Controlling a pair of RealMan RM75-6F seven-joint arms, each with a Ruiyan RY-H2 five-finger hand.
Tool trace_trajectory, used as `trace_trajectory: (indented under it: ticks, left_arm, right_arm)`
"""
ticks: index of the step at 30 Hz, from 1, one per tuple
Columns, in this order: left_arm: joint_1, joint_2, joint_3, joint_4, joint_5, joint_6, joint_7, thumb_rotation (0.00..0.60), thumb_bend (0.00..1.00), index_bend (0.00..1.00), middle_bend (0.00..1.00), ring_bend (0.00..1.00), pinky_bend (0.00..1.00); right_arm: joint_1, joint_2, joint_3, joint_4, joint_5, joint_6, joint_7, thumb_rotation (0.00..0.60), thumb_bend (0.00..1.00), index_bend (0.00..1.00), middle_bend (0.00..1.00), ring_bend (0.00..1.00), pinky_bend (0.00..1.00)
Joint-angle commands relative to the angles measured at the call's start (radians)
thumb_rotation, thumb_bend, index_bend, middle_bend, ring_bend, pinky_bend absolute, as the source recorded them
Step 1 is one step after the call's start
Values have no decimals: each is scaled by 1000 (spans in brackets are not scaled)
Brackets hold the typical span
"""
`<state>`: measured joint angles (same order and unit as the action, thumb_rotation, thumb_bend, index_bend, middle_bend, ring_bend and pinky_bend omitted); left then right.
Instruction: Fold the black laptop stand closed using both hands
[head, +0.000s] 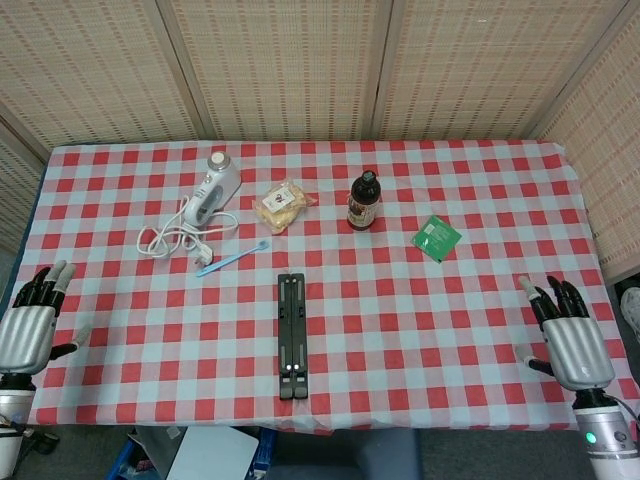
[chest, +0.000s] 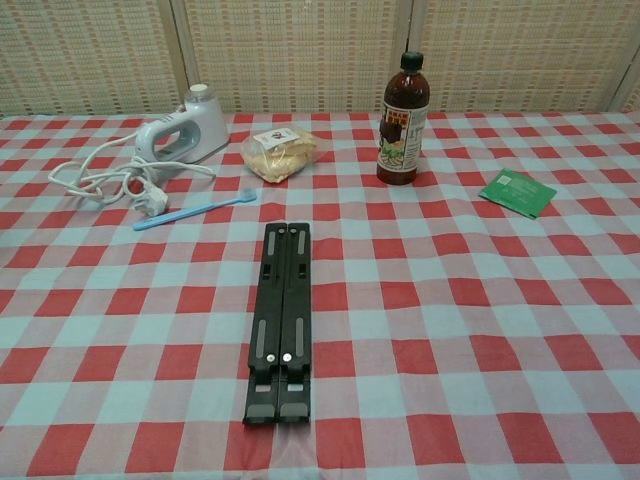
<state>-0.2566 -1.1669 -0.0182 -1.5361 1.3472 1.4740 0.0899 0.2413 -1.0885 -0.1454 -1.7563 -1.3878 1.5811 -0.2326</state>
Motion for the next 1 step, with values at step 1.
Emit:
trace_trajectory:
  ticks: [1]
  left_arm:
    - [44, 5, 13, -24, 22, 48, 6, 600, 247, 0, 0, 0, 139]
  right_arm:
    - [-32, 17, 0, 10, -13, 14, 31, 600, 131, 49, 197, 0, 64]
